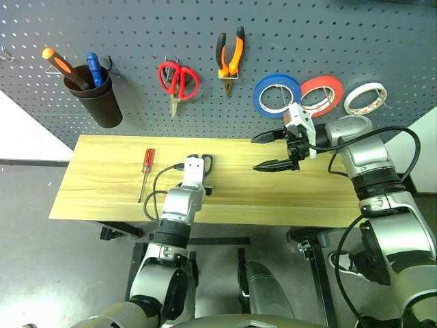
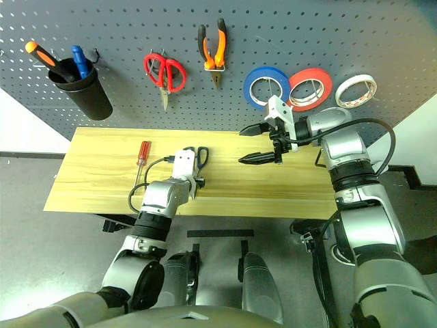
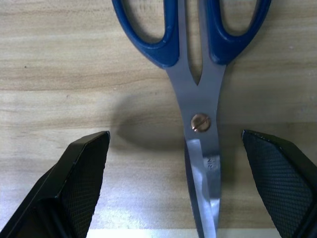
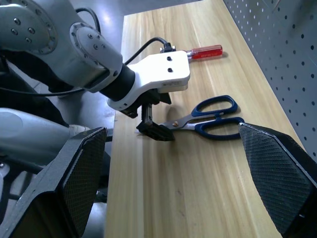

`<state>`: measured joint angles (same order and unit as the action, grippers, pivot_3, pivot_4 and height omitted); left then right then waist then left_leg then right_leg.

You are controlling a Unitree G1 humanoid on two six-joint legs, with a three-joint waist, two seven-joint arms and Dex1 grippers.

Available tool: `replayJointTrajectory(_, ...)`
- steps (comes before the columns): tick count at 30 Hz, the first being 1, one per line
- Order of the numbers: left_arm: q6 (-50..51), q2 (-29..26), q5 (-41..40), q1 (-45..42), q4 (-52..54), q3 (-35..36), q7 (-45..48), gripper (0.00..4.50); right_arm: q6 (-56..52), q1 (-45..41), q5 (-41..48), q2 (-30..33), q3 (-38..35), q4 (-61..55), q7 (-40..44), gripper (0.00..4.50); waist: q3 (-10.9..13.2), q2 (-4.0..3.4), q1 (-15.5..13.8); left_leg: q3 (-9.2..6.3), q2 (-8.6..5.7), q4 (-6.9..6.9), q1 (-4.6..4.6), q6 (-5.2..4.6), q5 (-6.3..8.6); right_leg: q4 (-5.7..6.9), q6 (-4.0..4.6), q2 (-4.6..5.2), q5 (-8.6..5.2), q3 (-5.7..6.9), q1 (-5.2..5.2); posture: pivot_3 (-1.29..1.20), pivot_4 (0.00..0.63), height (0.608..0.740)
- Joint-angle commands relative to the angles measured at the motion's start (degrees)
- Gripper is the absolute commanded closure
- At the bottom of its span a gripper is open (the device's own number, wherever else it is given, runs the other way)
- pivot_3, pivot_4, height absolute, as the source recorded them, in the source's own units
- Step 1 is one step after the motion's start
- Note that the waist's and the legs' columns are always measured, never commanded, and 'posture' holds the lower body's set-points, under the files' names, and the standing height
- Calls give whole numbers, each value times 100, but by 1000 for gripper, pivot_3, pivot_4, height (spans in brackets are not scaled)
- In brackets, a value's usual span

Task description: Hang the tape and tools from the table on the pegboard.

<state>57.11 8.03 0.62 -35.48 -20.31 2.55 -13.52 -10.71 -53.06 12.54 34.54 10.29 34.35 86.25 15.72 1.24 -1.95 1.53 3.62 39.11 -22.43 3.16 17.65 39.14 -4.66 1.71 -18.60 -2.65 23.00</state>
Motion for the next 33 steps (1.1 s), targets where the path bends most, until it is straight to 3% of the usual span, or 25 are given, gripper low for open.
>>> replayJointTrajectory(1,83,49,13,71,-147,79,-73,0,92,-133,28,51,-167,-35,39,25,0,0,9,0,0,0,0,1,-1,0,0,0,0,0,0,48,302,740)
replayJointTrajectory(3,33,23,54,92,-155,77,-117,0,77,-118,49,59,-185,-77,43,25,0,0,24,0,0,0,0,1,-1,0,0,0,0,0,-1,43,305,740)
replayJointTrajectory(6,61,30,40,140,-185,191,-210,583,78,-69,66,64,-205,-130,20,0,0,0,84,0,0,0,0,1,0,0,-2,1,1,0,-2,33,308,740)
replayJointTrajectory(17,286,130,34,393,-32,331,-414,3908,61,105,78,182,-338,-306,-11,0,1,-1,324,-2,2,-4,13,1,1,-2,-3,-2,2,-1,-14,-4,303,740)
replayJointTrajectory(27,458,-19,-203,436,462,507,-106,3962,136,56,39,167,-368,-201,-10,0,2,-3,314,-1,3,-6,15,3,1,-2,-4,-1,2,-1,-15,11,298,740)
replayJointTrajectory(33,1025,-679,-500,844,2124,99,829,3962,82,-23,163,91,-425,-283,22,0,7,-9,295,-3,6,-21,2,51,-25,-3,-4,-2,2,-1,3,42,273,740)
